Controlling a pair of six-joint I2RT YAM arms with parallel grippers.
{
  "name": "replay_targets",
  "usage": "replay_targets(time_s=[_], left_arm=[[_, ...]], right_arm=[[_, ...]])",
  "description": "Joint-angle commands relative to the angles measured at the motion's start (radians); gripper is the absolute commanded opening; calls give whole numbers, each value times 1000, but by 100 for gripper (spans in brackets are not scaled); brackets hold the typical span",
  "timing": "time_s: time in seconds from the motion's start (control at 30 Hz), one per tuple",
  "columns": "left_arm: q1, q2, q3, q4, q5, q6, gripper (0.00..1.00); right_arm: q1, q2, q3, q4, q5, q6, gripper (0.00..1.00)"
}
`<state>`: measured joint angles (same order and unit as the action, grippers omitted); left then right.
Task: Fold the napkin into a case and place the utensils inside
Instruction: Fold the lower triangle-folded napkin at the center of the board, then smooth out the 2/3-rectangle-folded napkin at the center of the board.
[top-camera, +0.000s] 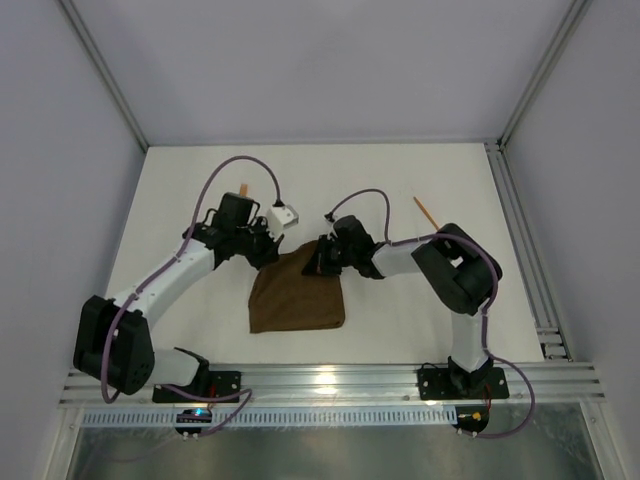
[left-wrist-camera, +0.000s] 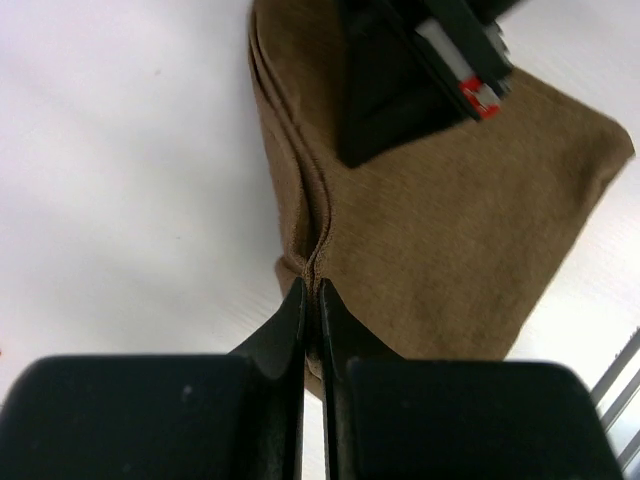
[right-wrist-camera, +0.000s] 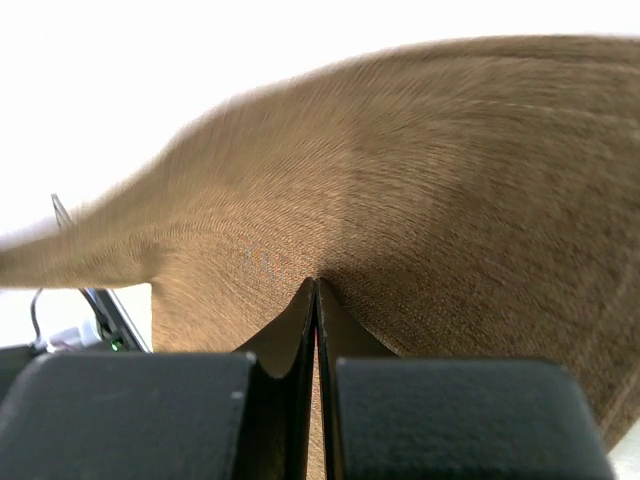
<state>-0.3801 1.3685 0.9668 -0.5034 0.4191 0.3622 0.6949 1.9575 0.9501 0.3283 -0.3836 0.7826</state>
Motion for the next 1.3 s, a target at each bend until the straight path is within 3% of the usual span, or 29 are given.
replay_targets(time_s=[0.0,0.27,0.53,0.6,0.8,0.93,1.13,1.27], left_arm=[[-65,-37,-28,-92,-34,110,0],[-256,-77,-155,-189,-140,248,0],[-295,-86,-267,-97,-189,277,0],[-295,-86,-272,-84,-190,279,0],[-296,-115,-283,-55,-215,276,0],[-295,-137,-278,-53,-224,273,0],[-295,-135,-278,-60,-226,273,0],[-295,-135,-274,-67,-223,274,0]], right_arm=[[-31,4,-24,12,74,27,3],[-106,-156,-120,15,100,44,3],[-143,-442,-293,-129,204,-6,4],[-143,-492,-306,-149,213,-19,10],[-141,-424,-200,-175,126,-110,38],[-143,-344,-163,-192,89,-149,51],[-133,-307,-186,-52,-53,-149,56],[-126,-305,-194,-58,-32,-154,56]])
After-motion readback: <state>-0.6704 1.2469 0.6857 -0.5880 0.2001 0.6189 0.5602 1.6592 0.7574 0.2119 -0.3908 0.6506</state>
